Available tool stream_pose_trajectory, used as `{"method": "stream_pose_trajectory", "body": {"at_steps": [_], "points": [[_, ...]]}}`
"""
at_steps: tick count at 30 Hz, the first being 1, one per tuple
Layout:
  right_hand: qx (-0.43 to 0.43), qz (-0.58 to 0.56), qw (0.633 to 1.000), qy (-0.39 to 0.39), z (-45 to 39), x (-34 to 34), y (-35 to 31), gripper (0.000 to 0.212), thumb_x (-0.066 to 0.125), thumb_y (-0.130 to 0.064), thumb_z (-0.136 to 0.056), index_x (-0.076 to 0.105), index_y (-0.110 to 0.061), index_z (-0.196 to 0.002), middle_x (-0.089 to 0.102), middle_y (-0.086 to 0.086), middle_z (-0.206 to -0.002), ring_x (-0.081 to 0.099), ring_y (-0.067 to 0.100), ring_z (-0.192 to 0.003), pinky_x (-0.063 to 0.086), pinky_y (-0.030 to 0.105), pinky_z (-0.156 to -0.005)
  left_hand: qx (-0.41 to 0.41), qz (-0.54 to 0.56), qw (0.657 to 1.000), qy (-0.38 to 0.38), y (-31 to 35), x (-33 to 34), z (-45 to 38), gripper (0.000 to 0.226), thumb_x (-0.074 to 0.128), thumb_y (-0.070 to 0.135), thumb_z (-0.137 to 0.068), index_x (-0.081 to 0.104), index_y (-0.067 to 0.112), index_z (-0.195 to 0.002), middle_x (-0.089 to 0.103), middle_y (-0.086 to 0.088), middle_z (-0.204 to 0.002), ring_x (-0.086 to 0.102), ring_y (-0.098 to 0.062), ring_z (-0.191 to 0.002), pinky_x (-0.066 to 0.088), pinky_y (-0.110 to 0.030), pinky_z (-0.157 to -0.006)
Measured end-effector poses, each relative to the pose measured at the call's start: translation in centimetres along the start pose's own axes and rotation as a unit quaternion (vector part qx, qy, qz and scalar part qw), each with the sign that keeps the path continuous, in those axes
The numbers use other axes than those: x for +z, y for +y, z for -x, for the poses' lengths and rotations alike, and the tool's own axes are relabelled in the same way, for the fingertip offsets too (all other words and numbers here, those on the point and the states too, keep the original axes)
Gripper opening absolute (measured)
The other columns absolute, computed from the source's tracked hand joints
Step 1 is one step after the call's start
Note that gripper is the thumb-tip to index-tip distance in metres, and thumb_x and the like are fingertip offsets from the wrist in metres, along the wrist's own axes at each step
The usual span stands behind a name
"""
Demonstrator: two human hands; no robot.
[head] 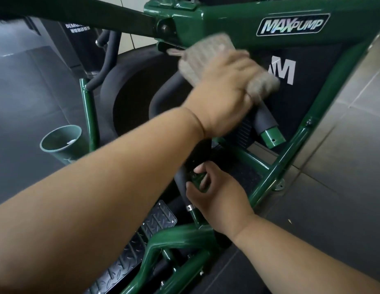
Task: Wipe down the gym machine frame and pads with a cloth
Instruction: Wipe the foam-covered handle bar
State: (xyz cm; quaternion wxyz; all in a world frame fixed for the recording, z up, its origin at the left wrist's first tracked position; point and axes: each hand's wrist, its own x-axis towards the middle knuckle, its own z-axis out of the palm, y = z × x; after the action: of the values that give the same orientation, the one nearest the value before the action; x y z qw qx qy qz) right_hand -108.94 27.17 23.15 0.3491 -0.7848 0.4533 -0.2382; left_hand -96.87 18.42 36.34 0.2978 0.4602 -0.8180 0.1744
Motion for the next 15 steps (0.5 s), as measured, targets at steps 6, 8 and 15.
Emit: {"method": "stream_pose_trajectory", "body": {"at_steps": [6,8,15], "points": [[0.048,0.029,0.998,-0.04,-0.2,0.1,-0.4,0.049,0.062,-0.05,-0.088,0.043,-0.016,-0.058,0.043,-0.004,-0.047,0.035,0.017,-0.052,0.036,0.035,-0.063,0.112,-0.007,0.992,-0.062,5.4,1.2,3.3,0.033,0.064,0.025,-0.091,0.074,0.016,-0.122,0.072,-0.002,-0.12,0.059,-0.032,-0.127,0.024,-0.051,-0.123],[0.039,0.008,0.999,-0.015,-0.3,0.2,-0.1,0.031,0.063,-0.054,-0.087,0.054,-0.025,-0.08,0.052,-0.006,-0.059,0.047,0.012,-0.059,0.041,0.033,-0.067,0.131,-0.02,0.988,-0.082,4.3,0.1,2.1,0.032,0.062,0.028,-0.093,0.074,0.016,-0.12,0.072,-0.003,-0.118,0.062,-0.032,-0.121,0.03,-0.05,-0.119],[0.019,-0.012,0.999,-0.028,0.1,-0.3,0.0,0.03,0.06,-0.056,-0.091,0.056,-0.037,-0.115,0.064,-0.007,-0.075,0.062,0.006,-0.075,0.052,0.031,-0.075,0.026,-0.074,0.992,-0.095,3.0,-1.4,-1.0,0.022,0.049,0.038,-0.097,0.065,0.032,-0.084,0.067,0.0,-0.084,0.062,-0.032,-0.094,0.038,-0.052,-0.11]]}}
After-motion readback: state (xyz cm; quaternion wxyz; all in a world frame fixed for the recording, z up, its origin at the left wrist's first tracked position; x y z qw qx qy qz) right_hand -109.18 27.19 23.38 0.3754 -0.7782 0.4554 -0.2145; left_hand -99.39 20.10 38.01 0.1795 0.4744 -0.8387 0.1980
